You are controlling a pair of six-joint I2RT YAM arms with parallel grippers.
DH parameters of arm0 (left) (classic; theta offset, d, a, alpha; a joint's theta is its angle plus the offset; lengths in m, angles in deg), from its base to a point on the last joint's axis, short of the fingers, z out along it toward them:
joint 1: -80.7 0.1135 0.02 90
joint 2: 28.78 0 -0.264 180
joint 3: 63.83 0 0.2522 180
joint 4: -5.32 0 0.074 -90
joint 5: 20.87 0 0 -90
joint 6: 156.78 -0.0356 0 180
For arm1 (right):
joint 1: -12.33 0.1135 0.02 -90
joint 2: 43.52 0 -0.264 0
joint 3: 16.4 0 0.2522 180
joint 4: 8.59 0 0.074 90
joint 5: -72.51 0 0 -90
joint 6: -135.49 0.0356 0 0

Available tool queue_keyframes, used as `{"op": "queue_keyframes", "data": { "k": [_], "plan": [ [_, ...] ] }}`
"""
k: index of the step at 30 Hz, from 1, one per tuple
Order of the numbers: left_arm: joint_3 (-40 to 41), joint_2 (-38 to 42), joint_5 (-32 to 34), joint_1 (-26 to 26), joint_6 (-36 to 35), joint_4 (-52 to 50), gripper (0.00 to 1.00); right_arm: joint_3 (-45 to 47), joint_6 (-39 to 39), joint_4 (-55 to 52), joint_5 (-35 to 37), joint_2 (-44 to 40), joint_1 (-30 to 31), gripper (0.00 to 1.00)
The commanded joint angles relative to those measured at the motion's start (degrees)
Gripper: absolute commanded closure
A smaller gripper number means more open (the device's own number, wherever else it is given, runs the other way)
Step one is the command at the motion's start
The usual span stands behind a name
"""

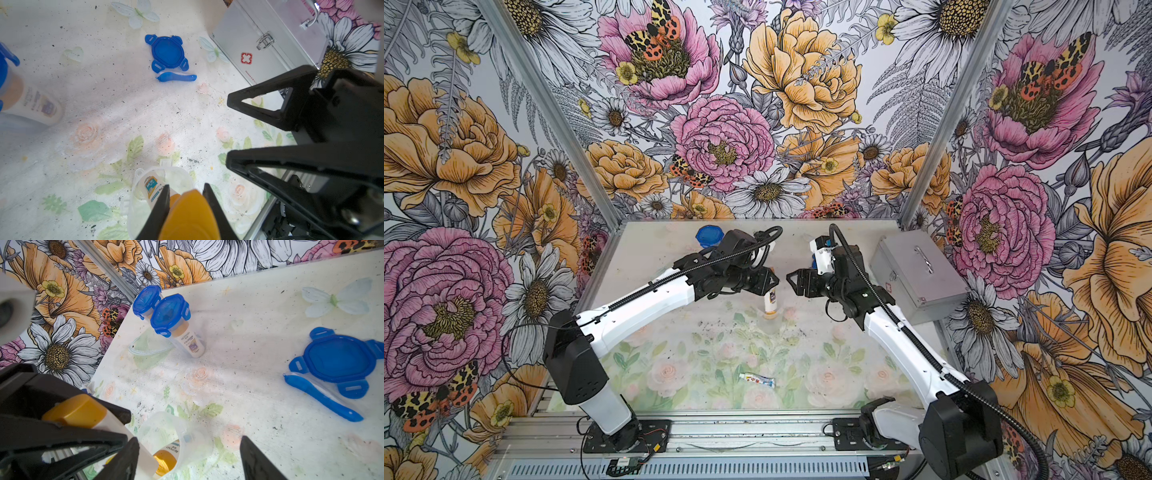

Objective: Pack away toiletry kits
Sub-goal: Place the toiletry item into the container.

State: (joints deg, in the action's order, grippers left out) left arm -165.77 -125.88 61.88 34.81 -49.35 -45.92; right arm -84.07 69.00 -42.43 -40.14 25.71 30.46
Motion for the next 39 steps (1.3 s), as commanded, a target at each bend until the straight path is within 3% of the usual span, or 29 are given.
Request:
{"op": "queue_keyframes", "data": {
  "k": [1, 7, 22, 33, 39],
  "plan": [
    [-1.9, 0.0, 5.4, 0.2, -3.7, 0.7, 0.97, -1.4, 2.9, -2.0, 3.0, 1.2, -0.3, 0.23],
    [-1.8, -0.4, 8.8, -0.3, -7.0, 0.7, 0.99, -3.2, 3.9, -7.2, 6.1, 5.1, -1.0, 0.22],
    [-1.9, -4.1, 10.1, -2.2, -10.5, 3.7, 0.95, -10.5, 4.5, -15.1, 8.0, 15.6, -6.4, 0.22],
    [-0.9, -4.9, 9.6, -3.0, -10.4, 4.3, 0.72, -16.4, 2.6, -16.4, 9.6, 26.0, -8.4, 0.23],
    [-0.2, -5.0, 9.8, -2.9, -10.0, 4.6, 0.67, -17.9, 1.6, -16.4, 9.6, 28.4, -8.5, 0.24]
  ]
}}
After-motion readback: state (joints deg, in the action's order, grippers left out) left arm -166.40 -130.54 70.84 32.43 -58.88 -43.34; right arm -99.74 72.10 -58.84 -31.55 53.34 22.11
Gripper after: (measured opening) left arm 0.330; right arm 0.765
